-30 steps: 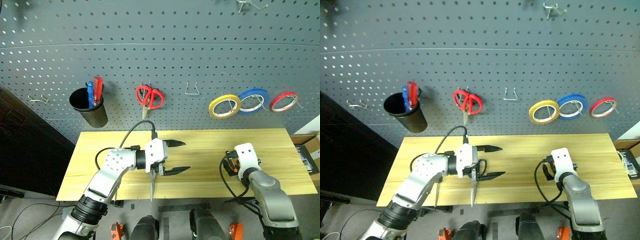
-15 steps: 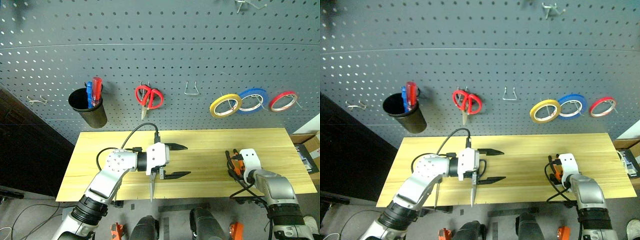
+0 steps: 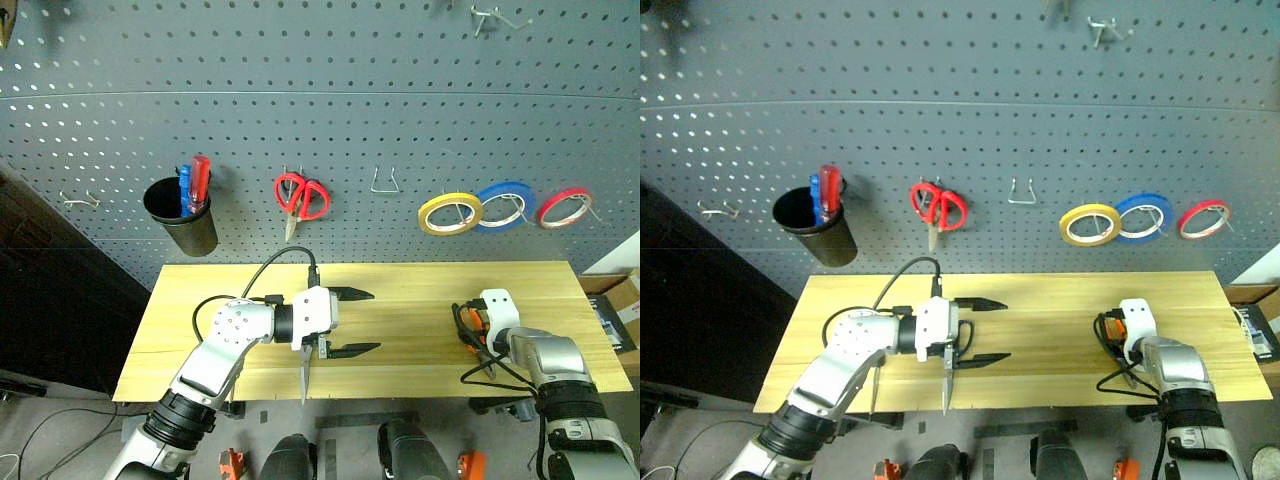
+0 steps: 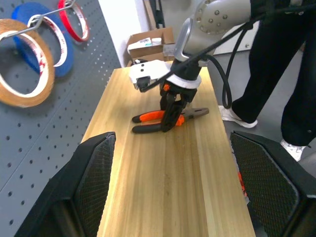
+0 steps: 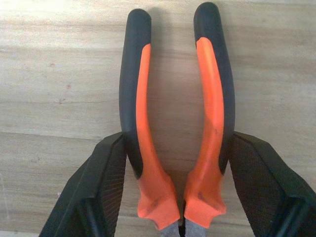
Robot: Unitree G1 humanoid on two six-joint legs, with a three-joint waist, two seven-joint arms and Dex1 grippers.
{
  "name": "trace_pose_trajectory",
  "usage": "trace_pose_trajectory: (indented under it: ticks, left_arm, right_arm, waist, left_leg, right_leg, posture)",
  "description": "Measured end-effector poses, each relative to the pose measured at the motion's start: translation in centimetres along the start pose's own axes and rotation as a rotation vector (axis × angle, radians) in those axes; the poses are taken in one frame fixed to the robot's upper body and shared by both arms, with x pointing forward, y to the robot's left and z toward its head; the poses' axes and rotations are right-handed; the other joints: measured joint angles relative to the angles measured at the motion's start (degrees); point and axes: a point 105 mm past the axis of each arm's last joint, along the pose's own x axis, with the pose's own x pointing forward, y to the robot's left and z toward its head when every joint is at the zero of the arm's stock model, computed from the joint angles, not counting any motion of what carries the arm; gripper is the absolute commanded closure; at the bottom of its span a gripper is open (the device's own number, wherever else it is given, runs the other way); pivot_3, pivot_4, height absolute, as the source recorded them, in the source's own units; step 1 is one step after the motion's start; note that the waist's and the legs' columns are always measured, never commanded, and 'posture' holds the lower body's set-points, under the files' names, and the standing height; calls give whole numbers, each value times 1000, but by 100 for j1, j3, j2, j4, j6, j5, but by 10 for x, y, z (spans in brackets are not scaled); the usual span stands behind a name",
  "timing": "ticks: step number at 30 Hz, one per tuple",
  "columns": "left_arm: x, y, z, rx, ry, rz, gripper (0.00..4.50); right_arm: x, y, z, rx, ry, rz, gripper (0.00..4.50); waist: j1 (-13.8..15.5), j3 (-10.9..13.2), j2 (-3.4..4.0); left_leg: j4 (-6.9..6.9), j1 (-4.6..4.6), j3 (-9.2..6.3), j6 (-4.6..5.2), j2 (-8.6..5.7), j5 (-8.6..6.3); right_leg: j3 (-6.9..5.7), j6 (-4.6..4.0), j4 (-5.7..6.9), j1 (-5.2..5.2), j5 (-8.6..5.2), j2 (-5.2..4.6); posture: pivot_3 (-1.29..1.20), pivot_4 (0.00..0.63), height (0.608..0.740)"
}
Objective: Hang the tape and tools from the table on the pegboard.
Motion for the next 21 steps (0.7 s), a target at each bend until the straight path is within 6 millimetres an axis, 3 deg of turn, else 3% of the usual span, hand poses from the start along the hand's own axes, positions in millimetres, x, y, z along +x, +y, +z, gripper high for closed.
trace_pose_trajectory:
  ticks: [5, 9, 13, 17, 19, 21]
  left_arm:
    - [-5, 6, -4, -44, -16, 106, 551]
    - [-22, 19, -6, -114, -74, 283, 551]
    - [-45, 16, -11, -211, -91, 426, 551]
    - [-62, 25, -8, -248, -129, 570, 551]
    - [-67, 31, -4, -232, -138, 610, 551]
    - [-69, 33, -4, -229, -137, 629, 551]
  right_arm:
    - [-6, 16, -3, -34, -66, -20, 1660]
    - [-28, 63, 9, -125, -250, 17, 1661]
    - [-77, 111, 49, -235, -573, 9, 1662]
    - [-134, 155, 107, -363, -954, 31, 1663]
    - [-168, 167, 138, -409, -1146, 26, 1663]
    - [-187, 175, 155, -434, -1253, 24, 1663]
  waist:
    - [8, -20, 17]
    - [-35, -28, 36]
    - [-37, -32, 43]
    - [-15, -30, 42]
    - [2, -31, 40]
    - [32, -33, 38]
  left_leg:
    - [-4, -16, 0, 0, 3, 0]
    - [-1, -46, 6, -2, 9, 0]
    - [-1, -49, 1, -3, 7, 0]
    - [18, -48, -2, -4, 1, 1]
    - [22, -35, -13, -4, 1, 1]
    - [20, -35, -24, -5, 0, 1]
  right_leg:
    - [3, 0, 3, -20, 0, -1]
    - [10, -1, 10, -55, 1, -7]
    - [4, -1, 10, -59, 0, -2]
    - [0, 0, 11, -51, 4, 0]
    - [-10, 0, 10, -32, 4, 3]
    - [-20, -1, 3, -25, 4, 3]
  posture:
    - [-28, 184, 740]
    - [-33, 188, 740]
    - [-27, 193, 740]
    - [-20, 195, 740]
    - [-10, 192, 740]
    - [-3, 188, 740]
